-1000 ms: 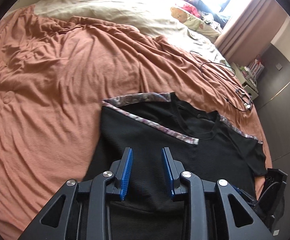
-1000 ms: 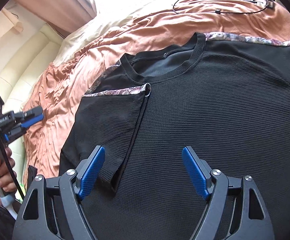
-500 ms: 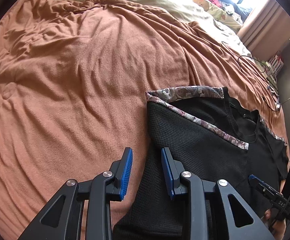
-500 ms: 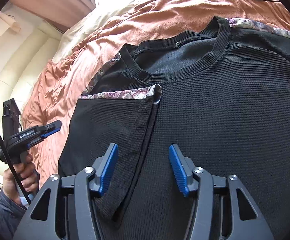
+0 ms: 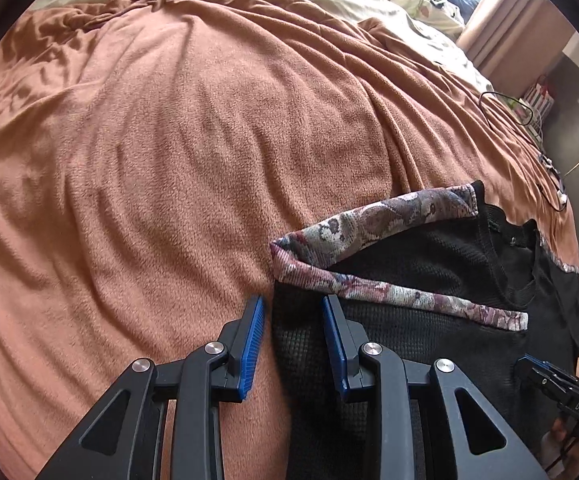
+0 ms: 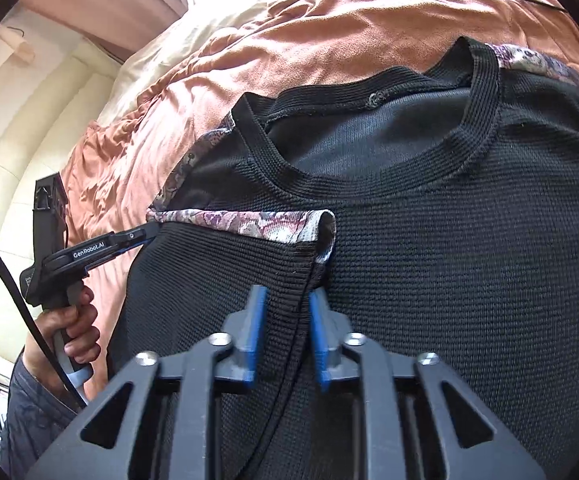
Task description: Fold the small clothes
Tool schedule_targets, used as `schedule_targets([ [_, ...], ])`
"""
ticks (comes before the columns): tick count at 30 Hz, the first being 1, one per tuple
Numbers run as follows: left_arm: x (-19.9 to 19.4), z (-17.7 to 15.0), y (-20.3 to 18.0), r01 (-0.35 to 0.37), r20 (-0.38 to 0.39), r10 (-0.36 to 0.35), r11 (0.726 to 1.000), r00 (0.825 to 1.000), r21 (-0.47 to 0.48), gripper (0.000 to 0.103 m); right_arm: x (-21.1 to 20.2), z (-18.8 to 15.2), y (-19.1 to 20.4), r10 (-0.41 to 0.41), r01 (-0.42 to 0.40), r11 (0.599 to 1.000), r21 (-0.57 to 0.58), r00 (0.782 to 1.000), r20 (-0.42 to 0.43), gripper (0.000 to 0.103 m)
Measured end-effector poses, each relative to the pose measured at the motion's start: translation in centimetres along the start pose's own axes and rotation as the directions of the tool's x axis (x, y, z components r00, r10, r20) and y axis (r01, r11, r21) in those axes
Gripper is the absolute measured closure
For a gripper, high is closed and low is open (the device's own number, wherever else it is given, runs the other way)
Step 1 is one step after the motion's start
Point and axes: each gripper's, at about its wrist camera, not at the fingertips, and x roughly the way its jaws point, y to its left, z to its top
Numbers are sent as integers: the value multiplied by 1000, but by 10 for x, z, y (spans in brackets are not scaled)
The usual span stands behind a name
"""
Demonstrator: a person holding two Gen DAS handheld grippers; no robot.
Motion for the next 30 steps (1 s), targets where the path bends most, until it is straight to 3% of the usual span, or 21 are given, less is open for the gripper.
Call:
schedule_targets([
  [1,1,2,-1,0,0,0,1000,1000,5,77,1,0,-1,8,-8,1000,14,1000,0,99],
  [2,2,4,-4,-11,-3,12,1000,1000,21,94,-1,-1,-1,12,-12,1000,22,1000,4,101],
  [3,1,6,-7,-27,3,27,999,1000,41,97,-3,-2,0,9,-9,1000,21,1000,10,102],
  [7,-26,14,-25,-59,112,47,993,993,106,98,-14,-11,7,19,-19,1000,22,999,35,102],
  [12,-42,23,-33,-81,175,67,994,982,76,93,-18,-17,12,-13,12,1000,22,999,46,103],
  [14,-39,23,-33,-76,143,65,994,988,75,79,-16,-18,10,-26,24,999,32,999,41,103],
  [16,-35,16,-27,-76,105,68,994,992,75,74,-16,-19,6,-22,21,999,47,999,29,103],
  [25,-37,-34,-12,-79,-35,83,991,996,109,74,-31,-26,8,-57,54,996,64,998,40,103],
  [30,-46,-61,-11,-54,-71,64,990,995,131,74,-37,-32,12,-101,98,994,53,993,54,103],
])
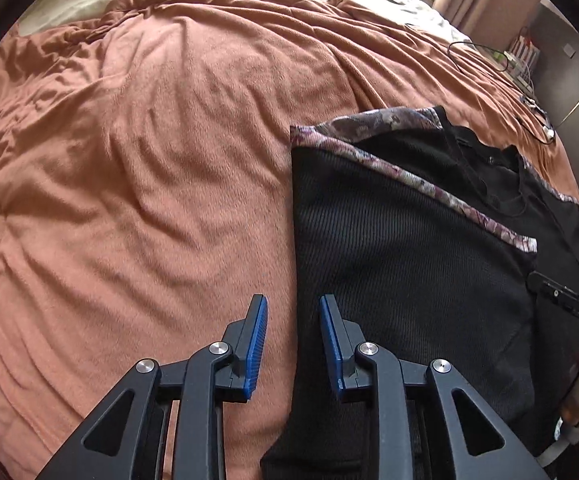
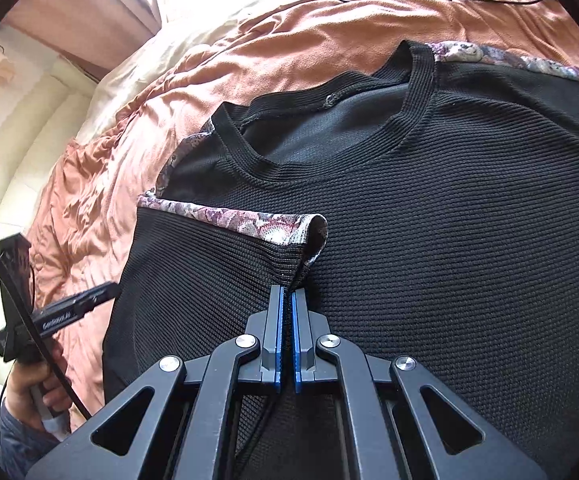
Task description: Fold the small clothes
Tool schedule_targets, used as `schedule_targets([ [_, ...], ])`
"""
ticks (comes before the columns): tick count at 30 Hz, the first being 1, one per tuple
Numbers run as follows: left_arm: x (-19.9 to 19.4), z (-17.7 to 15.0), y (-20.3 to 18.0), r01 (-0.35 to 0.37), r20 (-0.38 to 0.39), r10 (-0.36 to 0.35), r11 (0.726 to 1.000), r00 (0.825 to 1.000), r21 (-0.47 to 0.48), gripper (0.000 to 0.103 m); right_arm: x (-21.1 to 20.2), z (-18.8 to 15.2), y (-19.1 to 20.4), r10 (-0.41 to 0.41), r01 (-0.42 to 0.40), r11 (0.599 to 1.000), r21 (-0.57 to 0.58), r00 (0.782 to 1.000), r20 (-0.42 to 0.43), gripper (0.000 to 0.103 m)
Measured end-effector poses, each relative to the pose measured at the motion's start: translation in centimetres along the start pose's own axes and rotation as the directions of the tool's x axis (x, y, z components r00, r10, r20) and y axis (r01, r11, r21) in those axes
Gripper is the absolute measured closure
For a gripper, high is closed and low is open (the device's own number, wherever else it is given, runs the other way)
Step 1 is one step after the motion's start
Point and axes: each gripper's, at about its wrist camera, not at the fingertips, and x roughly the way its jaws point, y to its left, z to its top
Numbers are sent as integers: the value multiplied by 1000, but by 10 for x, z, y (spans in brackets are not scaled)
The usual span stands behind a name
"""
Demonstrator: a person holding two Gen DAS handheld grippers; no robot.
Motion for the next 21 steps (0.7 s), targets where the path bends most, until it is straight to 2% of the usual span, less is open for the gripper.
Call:
schedule_targets([
  [6,4,-23,5,-35,-47,36,999,998,11,66,-5,-4,4,-39,39,999,-7,999,-35,99],
  [7,2,-26,8,-41,-43,41,999,998,2,63,-9,-5,4,-47,46,999,-9,998,-35,90],
  [8,0,-28,10,-52,-44,51,999,998,-7,63,-13,-4,5,-49,49,999,-13,998,-29,74],
  [9,-2,-29,12,-70,-49,69,997,996,-14,63,-21,-6,6,-51,51,999,-19,999,-13,48],
  [11,-7,-33,16,-98,-55,96,995,994,-29,63,-37,-10,8,-59,59,998,-31,998,25,30],
  [18,-53,-50,10,-79,-10,79,996,997,-43,63,-89,-28,28,-67,69,990,-122,997,24,30],
  [21,-79,-57,-3,-67,15,68,997,998,-43,51,-117,-37,36,-88,92,983,-161,996,36,30],
])
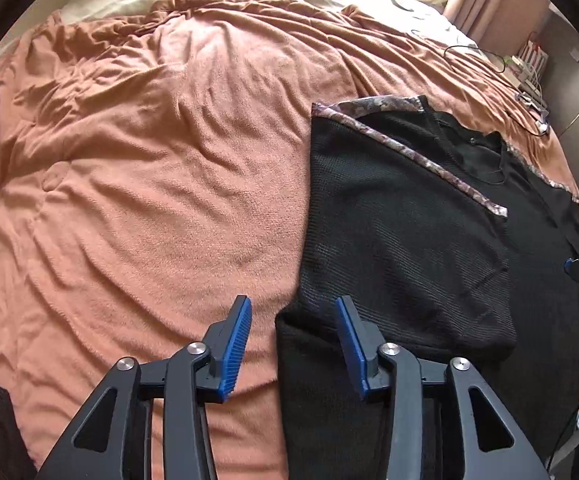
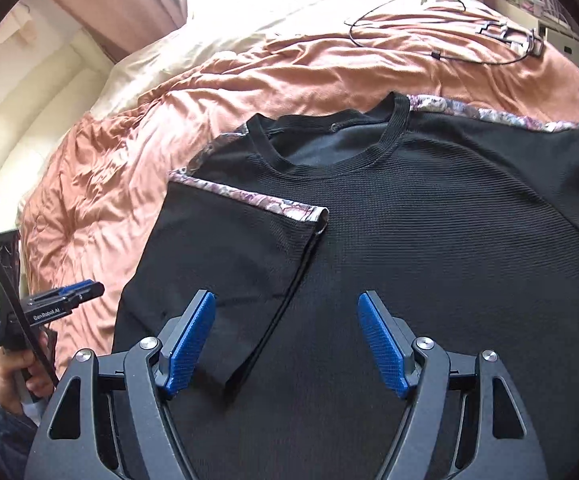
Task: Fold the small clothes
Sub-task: 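Open the right gripper and release the folded edge, then raise both tools and move them toward the other sleeve of the T-shirt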
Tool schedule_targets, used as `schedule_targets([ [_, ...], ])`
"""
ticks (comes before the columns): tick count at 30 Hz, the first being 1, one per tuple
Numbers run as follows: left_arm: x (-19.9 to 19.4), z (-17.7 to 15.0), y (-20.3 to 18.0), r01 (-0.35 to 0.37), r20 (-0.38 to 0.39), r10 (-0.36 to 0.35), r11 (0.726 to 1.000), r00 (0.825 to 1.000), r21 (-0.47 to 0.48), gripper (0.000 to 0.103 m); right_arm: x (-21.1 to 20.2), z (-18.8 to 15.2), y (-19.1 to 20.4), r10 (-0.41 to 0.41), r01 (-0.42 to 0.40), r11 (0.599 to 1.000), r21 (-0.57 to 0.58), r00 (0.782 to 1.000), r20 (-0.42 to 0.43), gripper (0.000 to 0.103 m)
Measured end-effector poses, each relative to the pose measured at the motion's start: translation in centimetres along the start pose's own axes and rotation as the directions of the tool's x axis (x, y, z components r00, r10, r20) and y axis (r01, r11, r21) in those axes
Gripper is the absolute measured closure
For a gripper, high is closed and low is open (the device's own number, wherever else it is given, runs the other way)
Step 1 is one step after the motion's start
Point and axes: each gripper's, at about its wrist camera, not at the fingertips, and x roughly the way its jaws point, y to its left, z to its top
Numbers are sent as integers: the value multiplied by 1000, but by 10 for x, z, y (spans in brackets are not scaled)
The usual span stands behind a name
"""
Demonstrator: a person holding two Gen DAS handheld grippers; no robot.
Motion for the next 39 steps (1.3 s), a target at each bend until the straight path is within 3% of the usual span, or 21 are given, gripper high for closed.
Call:
schedule_targets([
  [4,-37,-15,-17,23,53,-23,1000,998,-4,32,-31,-10,10,-9,9,999,-49,1000,-13,29],
  [7,-62,-26,-28,35,74,-34,999,997,-15,21,-59,-19,14,-11,11,998,-55,1000,3,20],
  [12,-106,-49,-47,34,114,-34,999,993,-5,17,-105,-33,15,-33,35,998,-44,999,40,0],
  [20,-175,-84,-72,51,202,-51,999,978,3,1,-183,-59,22,-26,31,998,-59,995,96,0],
  [39,-280,-171,-121,91,304,-78,995,949,-28,0,-320,-141,4,-12,32,994,-107,982,186,0],
])
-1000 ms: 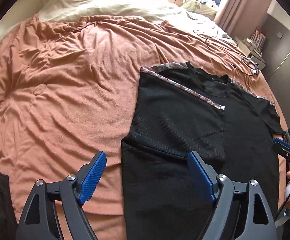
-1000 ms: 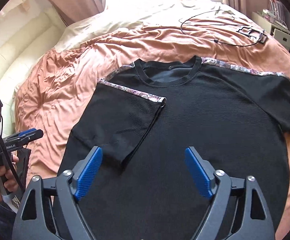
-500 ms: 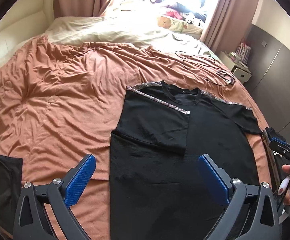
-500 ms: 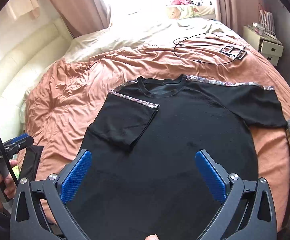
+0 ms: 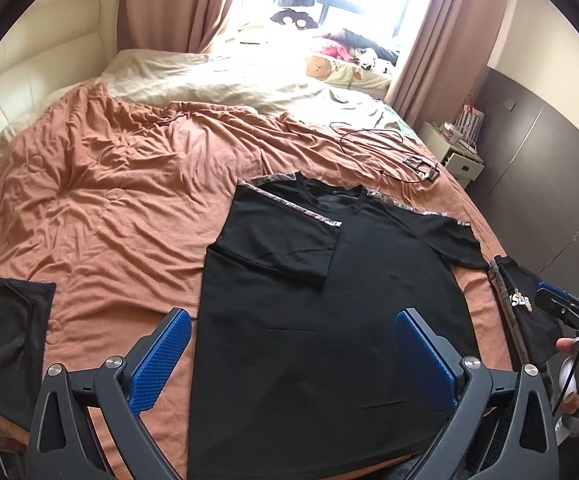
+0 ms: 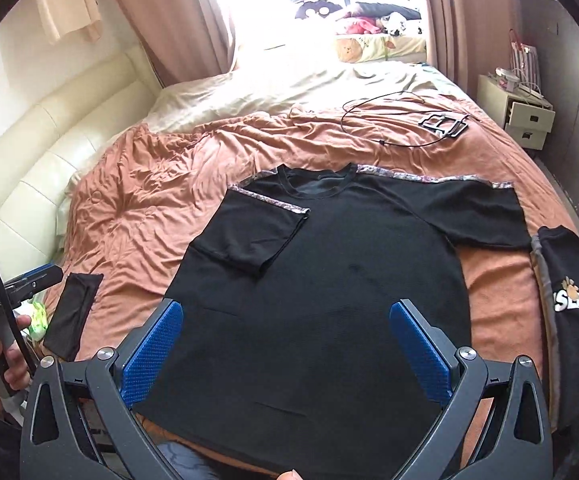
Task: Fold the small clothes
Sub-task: 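Raise both tools and move them toward the other sleeve of the T-shirt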
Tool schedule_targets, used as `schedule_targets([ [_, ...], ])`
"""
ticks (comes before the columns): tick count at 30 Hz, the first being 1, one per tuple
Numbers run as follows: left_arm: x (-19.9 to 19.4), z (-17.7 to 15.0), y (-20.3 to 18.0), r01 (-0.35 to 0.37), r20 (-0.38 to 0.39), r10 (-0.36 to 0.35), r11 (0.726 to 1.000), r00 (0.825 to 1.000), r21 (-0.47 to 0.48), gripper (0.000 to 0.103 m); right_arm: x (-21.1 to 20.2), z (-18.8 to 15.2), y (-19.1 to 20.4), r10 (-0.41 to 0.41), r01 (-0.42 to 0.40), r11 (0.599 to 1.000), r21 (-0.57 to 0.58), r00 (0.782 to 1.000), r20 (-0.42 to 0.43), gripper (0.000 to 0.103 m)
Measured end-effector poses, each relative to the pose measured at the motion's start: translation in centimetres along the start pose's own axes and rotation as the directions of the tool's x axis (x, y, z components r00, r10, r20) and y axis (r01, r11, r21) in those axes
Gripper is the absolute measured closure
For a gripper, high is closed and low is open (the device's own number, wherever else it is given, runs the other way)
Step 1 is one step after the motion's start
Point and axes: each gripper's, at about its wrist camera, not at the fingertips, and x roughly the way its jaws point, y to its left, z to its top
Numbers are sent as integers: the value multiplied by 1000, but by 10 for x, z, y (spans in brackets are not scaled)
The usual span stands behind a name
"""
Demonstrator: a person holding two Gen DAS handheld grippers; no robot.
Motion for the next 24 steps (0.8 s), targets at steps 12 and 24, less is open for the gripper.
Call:
schedule_targets([
  [12,-28,-37,-32,43,31,-43,999,999,6,0,-59,-48,-38,-63,61,997,43,996,57,0],
  [24,-39,-50,-62,85,58,-84,996,995,-7,0,-88,-69,-61,-111,105,992,66,989,98,0],
])
